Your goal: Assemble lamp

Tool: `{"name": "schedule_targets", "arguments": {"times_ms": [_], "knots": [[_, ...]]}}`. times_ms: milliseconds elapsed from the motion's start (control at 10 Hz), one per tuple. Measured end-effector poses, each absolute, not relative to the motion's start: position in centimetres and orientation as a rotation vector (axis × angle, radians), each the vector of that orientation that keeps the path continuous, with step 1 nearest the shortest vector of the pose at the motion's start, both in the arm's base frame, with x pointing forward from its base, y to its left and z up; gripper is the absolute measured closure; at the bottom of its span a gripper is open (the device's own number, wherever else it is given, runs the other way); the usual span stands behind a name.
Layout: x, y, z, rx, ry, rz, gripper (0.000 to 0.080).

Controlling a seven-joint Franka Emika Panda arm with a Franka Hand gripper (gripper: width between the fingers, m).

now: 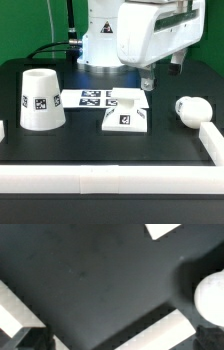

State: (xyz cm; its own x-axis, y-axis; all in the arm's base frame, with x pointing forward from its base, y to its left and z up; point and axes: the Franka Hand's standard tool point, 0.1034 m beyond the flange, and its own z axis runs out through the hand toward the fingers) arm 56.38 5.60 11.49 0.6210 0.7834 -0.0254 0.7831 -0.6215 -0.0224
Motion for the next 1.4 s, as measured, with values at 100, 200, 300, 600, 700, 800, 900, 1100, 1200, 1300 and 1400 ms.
{"name": "schedule_targets", "arguments": {"times_ms": [100,200,300,600,700,800,900,1100,1200,1300,1400], "knots": [[56.4,5.6,11.5,-2.82,-1.363,0.051,0.01],[56.4,5.6,11.5,-2.82,-1.363,0.051,0.01],[56.4,5.6,11.5,-2.82,-1.363,0.051,0.01],[54.8,4.2,11.1,-2.813,-1.398,0.031,0.01],[53.1,2.9,11.0,-2.811,-1.403,0.044,0.01],[51.8,1.8,11.0,-2.816,-1.41,0.028,0.01],[49.8,0.5,10.6,-2.822,-1.4,0.03,0.01],[47.4,-1.1,10.2,-2.837,-1.345,0.07,0.01],[47.5,-1.0,10.1,-2.847,-1.323,0.07,0.01],[47.5,-1.0,10.1,-2.846,-1.323,0.071,0.01],[47.5,-0.9,10.1,-2.889,-1.229,0.071,0.01]]}}
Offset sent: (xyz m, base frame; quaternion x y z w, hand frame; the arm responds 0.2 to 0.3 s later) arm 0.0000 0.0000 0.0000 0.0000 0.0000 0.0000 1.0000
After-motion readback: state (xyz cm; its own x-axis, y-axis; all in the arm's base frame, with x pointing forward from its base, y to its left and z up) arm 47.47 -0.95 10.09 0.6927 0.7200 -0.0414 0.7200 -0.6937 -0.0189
